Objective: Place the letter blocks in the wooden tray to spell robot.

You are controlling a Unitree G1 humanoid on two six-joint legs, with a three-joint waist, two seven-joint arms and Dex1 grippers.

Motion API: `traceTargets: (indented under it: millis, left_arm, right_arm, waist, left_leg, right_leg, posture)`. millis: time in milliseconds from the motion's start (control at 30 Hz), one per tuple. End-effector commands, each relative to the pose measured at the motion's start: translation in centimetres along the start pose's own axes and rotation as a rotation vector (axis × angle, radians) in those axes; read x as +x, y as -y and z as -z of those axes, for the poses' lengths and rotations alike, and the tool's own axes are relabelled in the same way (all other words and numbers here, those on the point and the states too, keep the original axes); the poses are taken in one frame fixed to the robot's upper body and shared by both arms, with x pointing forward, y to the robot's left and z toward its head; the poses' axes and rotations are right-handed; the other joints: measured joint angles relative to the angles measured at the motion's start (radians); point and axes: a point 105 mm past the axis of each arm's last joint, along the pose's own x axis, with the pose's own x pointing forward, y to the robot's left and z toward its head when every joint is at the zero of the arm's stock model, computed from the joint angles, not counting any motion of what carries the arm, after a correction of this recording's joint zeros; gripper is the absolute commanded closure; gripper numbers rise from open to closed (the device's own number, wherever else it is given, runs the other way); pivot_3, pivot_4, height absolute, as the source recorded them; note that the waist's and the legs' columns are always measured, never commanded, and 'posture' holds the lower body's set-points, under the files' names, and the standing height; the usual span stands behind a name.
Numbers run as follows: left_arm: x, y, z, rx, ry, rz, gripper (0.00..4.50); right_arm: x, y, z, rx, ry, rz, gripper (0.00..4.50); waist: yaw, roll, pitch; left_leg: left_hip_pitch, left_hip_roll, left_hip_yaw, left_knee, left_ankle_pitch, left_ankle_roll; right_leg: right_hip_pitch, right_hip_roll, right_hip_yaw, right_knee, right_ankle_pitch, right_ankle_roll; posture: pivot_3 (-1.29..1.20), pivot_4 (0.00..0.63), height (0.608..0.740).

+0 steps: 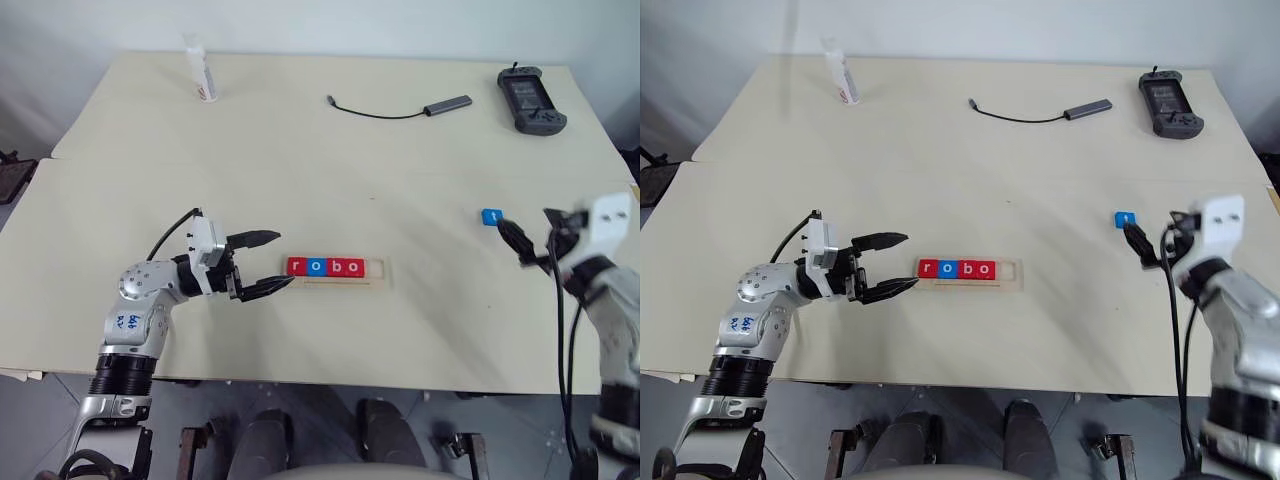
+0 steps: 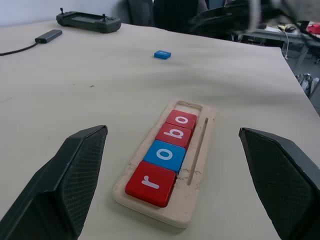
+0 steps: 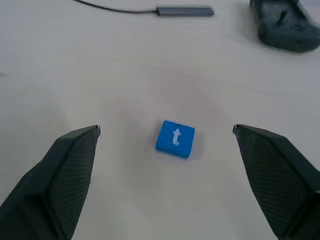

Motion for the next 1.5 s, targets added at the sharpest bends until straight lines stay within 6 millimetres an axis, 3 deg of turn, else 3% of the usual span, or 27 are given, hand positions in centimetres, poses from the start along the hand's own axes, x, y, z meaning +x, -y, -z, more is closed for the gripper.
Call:
traceTargets:
  millis: [33, 200, 233, 333, 533, 567, 767, 867, 1033, 1233, 1400, 1500]
  left_arm:
    - [0.1, 0.4, -0.9, 0.041, 0.019, 0.005, 0.00]
    - [0.2, 0.8, -1.1, 0.047, 0.027, -0.005, 0.00]
    - [0.2, 0.8, -1.1, 0.049, 0.028, -0.009, 0.00]
    - [0.1, 0.9, -1.2, 0.052, 0.028, -0.021, 0.00]
    - [0.1, 0.9, -1.3, 0.050, 0.029, -0.029, 0.00]
    - [0.2, 0.9, -1.3, 0.049, 0.030, -0.029, 0.00]
    - [0.7, -0.1, -1.9, 0.120, 0.058, -0.083, 0.00]
    - [0.7, 0.5, -1.8, 0.087, 0.050, -0.037, 0.00]
    - [0.5, 1.3, -1.3, 0.045, 0.021, 0.037, 0.00]
    - [0.6, 0.9, -1.4, 0.041, 0.011, 0.071, 0.00]
    - [1.0, 1.1, -1.4, 0.032, 0.013, 0.098, 0.00]
    - [1.0, 1.3, -1.4, 0.032, 0.011, 0.102, 0.00]
  right_arm:
    - [2.0, 0.5, 1.4, -0.022, -0.133, 0.041, 0.04]
    - [4.2, 2.0, 2.1, 0.030, -0.193, 0.165, 0.04]
    - [4.4, 2.1, 2.2, 0.020, -0.199, 0.184, 0.21]
    - [4.6, 1.5, 2.7, 0.048, -0.218, 0.180, 0.90]
    - [4.4, -0.2, 2.4, 0.068, -0.196, 0.127, 2.98]
    - [4.3, -0.2, 2.3, 0.071, -0.194, 0.128, 3.04]
    - [2.4, -0.7, 1.4, 0.054, -0.152, 0.137, 3.03]
    - [-0.1, -2.9, 1.3, 0.094, -0.122, 0.132, 3.03]
    - [-4.0, -6.3, 3.0, 0.106, -0.139, 0.153, 3.03]
    - [-5.0, -9.5, 4.1, 0.187, -0.132, 0.158, 3.03]
    - [-5.1, -11.1, 4.4, 0.204, -0.129, 0.098, 1.40]
    - [-5.5, -10.0, 3.1, 0.125, -0.099, 0.030, 0.38]
  waist:
    - [0.000, 0.000, 0.000]
    - [-0.001, 0.000, 0.000]
    - [0.000, 0.000, 0.000]
    - [-0.002, 0.000, 0.000]
    - [-0.001, 0.000, 0.000]
    - [-0.001, 0.000, 0.000]
    - [0.001, 0.000, 0.000]
    - [0.002, 0.001, 0.000]
    - [-0.001, 0.001, 0.000]
    - [0.001, 0.001, 0.000]
    - [0.000, 0.001, 0.000]
    - [0.001, 0.001, 0.000]
  left_leg:
    - [-0.002, 0.000, -0.001, 0.000, 0.000, 0.000]
    - [-0.006, -0.002, -0.001, 0.000, 0.000, 0.001]
    - [-0.006, -0.002, -0.001, 0.000, 0.000, 0.001]
    - [-0.006, -0.002, -0.001, 0.000, 0.000, 0.001]
    - [-0.006, -0.002, -0.001, 0.001, 0.000, 0.001]
    - [-0.006, -0.002, -0.001, 0.001, 0.000, 0.001]
    - [-0.007, -0.002, -0.001, 0.001, 0.000, 0.001]
    - [-0.007, -0.002, -0.002, 0.000, 0.000, 0.001]
    - [-0.007, -0.002, -0.003, 0.000, 0.000, 0.001]
    - [-0.005, -0.003, -0.002, 0.001, 0.001, 0.000]
    - [-0.005, -0.003, -0.002, 0.000, 0.001, 0.001]
    - [-0.005, -0.003, -0.002, 0.000, 0.000, 0.001]
  right_leg:
    - [-0.001, 0.000, -0.001, 0.001, 0.000, 0.000]
    - [-0.002, -0.003, -0.003, 0.000, 0.000, 0.000]
    - [-0.002, -0.004, -0.004, -0.001, 0.000, 0.000]
    - [-0.002, -0.004, -0.006, -0.001, 0.000, 0.000]
    - [-0.001, -0.003, -0.007, 0.000, 0.000, 0.000]
    - [-0.001, -0.003, -0.007, -0.001, 0.000, 0.000]
    - [-0.001, -0.004, -0.008, -0.001, 0.000, 0.000]
    - [-0.001, -0.003, -0.009, -0.001, 0.000, 0.000]
    - [-0.002, -0.004, -0.010, -0.001, 0.000, 0.000]
    - [-0.002, -0.004, -0.009, 0.003, 0.001, 0.000]
    - [-0.002, -0.004, -0.008, 0.003, 0.001, 0.000]
    - [-0.002, -0.004, -0.008, 0.002, 0.001, 0.000]
  posture:
    - [0.00, 0.150, 0.740]
    - [0.00, 0.150, 0.740]
    - [0.00, 0.150, 0.740]
    - [0.00, 0.150, 0.740]
    - [0.00, 0.150, 0.740]
    - [0.00, 0.150, 0.740]
    - [0.00, 0.150, 0.740]
    - [0.00, 0.150, 0.740]
    - [0.00, 0.150, 0.740]
    - [0.00, 0.150, 0.740]
    - [0.00, 0.150, 0.740]
    - [0.00, 0.150, 0.740]
